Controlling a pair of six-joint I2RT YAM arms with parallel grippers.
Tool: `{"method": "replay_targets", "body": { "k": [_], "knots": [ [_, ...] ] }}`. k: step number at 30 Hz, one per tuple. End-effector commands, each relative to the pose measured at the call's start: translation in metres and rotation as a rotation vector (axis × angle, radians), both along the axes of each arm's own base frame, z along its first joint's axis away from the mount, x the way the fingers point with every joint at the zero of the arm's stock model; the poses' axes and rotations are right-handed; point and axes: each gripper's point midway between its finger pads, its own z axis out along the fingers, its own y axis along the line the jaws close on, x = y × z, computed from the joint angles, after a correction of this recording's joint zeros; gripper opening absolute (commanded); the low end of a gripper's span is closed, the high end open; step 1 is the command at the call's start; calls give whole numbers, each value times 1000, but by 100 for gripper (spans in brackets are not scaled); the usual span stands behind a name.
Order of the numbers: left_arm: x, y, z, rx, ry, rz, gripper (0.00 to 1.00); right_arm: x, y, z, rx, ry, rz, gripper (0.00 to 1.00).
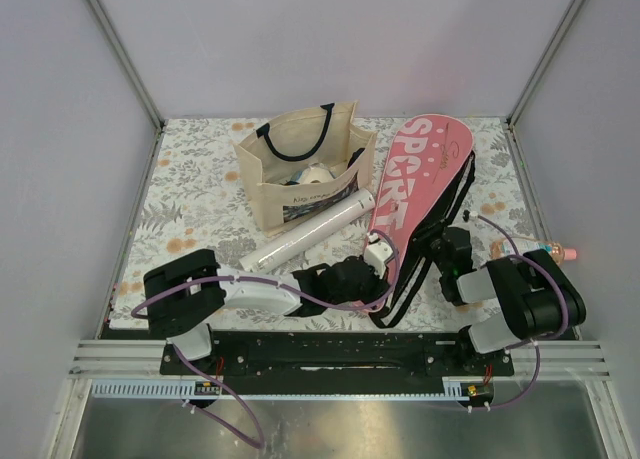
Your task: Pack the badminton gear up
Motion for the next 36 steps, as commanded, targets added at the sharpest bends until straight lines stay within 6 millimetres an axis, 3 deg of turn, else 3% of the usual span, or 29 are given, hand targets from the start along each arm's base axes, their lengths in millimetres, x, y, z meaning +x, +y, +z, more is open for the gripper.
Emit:
{"method": "replay_targets", "body": {
  "k": [1, 6, 11, 14, 20, 26, 30, 34, 36],
  "knots": [
    [-28, -20, 12, -73, 46, -92, 0, 13, -19, 32, -27, -39, -113, 46],
    [-26, -23, 14, -79, 39, -89, 0, -11, -29, 17, -135, 112, -101, 52],
    [-24, -24, 11, -66, 38, -81, 0, -27, -31, 24, -196, 182, -59, 50],
    [-23, -24, 7, -57, 35, -80, 0, -37, -29, 26, -224, 226, -19, 55],
    [-28, -26, 5, -69, 64, -91, 30, -47, -41, 41, -285, 233, -41, 66],
    [-32, -24, 11, -85, 70, -102, 39, -49, -21, 39, -227, 241, 55, 63],
    [-29, -21, 14, -74, 44, -94, 42, -54, -21, 40, -218, 248, 56, 64],
    [-32, -17, 10, -71, 59, -98, 42, -62, -22, 59, -211, 226, 56, 58],
    [-33, -13, 16, -86, 59, -95, 43, -72, -12, 64, -170, 223, 111, 56]
  ]
}}
